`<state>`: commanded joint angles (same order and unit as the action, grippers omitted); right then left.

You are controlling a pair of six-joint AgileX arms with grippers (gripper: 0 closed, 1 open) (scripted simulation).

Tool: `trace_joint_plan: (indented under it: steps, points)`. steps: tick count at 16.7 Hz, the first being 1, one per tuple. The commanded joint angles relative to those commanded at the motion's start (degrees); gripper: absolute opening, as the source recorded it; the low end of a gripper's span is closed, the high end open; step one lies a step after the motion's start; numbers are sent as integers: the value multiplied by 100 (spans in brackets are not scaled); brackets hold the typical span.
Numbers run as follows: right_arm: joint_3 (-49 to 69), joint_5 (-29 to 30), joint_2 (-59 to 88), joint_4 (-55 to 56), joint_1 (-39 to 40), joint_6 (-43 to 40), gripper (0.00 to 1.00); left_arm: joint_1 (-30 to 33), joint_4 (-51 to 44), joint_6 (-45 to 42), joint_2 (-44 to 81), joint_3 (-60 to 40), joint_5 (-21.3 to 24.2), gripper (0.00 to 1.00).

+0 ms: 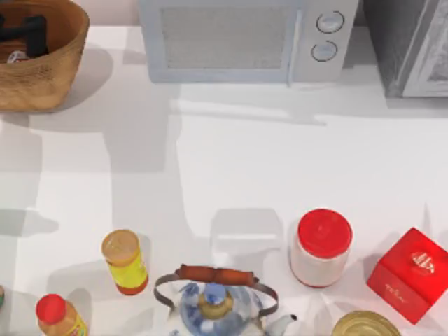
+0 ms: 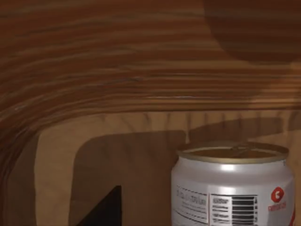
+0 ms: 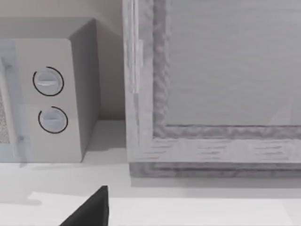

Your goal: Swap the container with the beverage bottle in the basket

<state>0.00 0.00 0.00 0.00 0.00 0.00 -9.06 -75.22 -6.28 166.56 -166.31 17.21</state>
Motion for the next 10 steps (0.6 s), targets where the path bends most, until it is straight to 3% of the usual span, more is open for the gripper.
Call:
trace_joint_plan:
  steps: [3,10]
  points:
    - [0,0,0,0,0,0,100,0,0,0,0,0,0,100]
    - [0,0,0,0,0,0,100,0,0,0,0,0,0,47]
